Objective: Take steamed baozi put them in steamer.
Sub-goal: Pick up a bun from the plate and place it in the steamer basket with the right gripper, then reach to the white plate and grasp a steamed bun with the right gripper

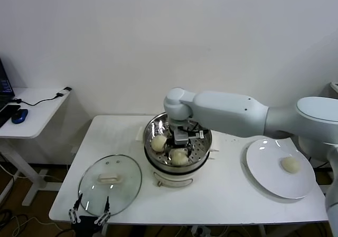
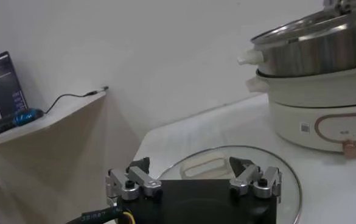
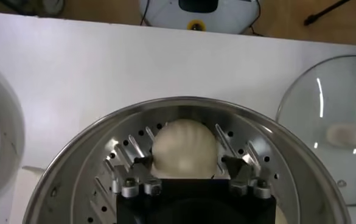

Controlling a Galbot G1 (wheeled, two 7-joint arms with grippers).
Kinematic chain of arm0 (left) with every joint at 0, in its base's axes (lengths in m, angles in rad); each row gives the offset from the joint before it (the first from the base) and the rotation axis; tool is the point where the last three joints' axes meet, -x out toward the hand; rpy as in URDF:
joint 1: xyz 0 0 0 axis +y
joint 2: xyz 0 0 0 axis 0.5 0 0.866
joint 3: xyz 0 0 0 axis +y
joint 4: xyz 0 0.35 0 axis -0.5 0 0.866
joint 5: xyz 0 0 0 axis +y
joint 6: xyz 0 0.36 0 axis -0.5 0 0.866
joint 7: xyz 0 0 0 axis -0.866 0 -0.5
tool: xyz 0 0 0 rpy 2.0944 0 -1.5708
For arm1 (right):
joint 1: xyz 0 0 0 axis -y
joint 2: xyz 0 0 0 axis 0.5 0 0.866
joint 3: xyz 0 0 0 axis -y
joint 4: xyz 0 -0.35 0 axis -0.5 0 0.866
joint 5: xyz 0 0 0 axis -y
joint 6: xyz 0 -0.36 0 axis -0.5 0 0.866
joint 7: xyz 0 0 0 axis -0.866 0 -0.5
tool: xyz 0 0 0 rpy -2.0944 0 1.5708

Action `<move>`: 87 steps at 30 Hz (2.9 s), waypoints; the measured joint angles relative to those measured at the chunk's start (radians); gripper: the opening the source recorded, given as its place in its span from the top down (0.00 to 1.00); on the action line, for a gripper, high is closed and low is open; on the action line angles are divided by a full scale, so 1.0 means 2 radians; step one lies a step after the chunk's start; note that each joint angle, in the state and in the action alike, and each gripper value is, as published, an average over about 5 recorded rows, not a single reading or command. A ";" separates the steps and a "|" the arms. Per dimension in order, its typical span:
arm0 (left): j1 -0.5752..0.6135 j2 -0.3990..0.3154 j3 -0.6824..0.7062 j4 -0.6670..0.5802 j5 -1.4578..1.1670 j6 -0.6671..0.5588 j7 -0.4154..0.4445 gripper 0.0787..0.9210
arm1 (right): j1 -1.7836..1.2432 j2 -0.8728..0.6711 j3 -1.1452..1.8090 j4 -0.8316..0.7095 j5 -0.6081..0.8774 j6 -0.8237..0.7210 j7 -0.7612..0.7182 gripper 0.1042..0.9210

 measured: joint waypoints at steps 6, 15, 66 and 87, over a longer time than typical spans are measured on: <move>-0.001 0.000 0.000 -0.002 0.001 0.001 0.001 0.12 | 0.018 -0.013 0.005 0.002 0.014 0.002 -0.004 0.12; -0.005 0.003 0.004 -0.010 0.004 0.005 0.003 0.12 | 0.088 -0.058 -0.037 -0.019 0.098 -0.065 0.025 0.12; 0.028 -0.003 0.001 -0.019 -0.019 -0.008 0.003 0.12 | -0.249 -0.305 0.284 -0.283 -0.039 -0.245 0.058 0.12; 0.029 -0.002 -0.001 -0.021 -0.019 -0.009 0.001 0.12 | -0.265 -0.244 0.340 -0.386 -0.106 -0.213 0.056 0.20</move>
